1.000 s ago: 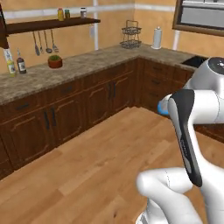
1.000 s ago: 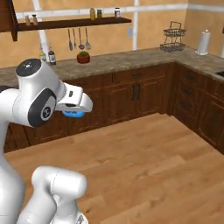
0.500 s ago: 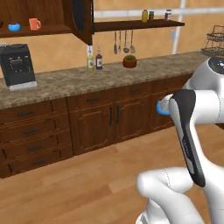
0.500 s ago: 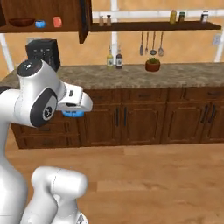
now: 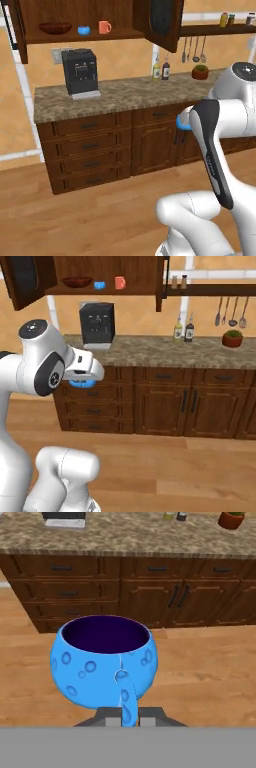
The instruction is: Gather all objects into one cabinet and sort the glasses and bowls to opposite sides.
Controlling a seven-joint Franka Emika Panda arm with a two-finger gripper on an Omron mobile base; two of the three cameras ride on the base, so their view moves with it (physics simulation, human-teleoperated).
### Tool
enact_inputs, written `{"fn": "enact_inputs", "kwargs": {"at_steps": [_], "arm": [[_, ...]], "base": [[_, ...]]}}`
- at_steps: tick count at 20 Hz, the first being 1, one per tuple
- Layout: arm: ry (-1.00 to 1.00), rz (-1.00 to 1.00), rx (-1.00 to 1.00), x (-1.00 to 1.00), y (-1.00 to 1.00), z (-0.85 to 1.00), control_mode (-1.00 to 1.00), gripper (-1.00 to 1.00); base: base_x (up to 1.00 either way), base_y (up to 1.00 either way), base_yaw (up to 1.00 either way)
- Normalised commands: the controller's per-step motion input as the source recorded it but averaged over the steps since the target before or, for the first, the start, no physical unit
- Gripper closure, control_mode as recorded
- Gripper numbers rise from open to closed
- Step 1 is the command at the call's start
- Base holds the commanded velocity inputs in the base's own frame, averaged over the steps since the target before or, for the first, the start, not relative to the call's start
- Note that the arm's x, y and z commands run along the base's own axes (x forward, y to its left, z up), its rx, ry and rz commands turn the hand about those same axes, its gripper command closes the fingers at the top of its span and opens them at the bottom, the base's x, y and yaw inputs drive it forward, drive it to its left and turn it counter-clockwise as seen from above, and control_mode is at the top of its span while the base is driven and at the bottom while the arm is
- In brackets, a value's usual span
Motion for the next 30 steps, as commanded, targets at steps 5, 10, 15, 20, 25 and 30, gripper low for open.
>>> {"fn": "enact_inputs", "kwargs": {"at_steps": [5,10,15,20,25,30], "arm": [[0.0,0.0,0.0,0.0,0.0,0.0,1.0,1.0],[0.0,0.0,0.0,0.0,0.0,0.0,1.0,1.0],[0.0,0.0,0.0,0.0,0.0,0.0,1.0,1.0],[0.0,0.0,0.0,0.0,0.0,0.0,1.0,1.0],[0.0,0.0,0.0,0.0,0.0,0.0,1.0,1.0],[0.0,0.0,0.0,0.0,0.0,0.0,1.0,1.0]], "base": [[0.93,0.62,0.06],[1.0,0.13,0.05],[1.0,0.01,0.05],[1.0,0.02,0.03],[1.0,0.0,0.01],[1.0,0.01,0.0]]}}
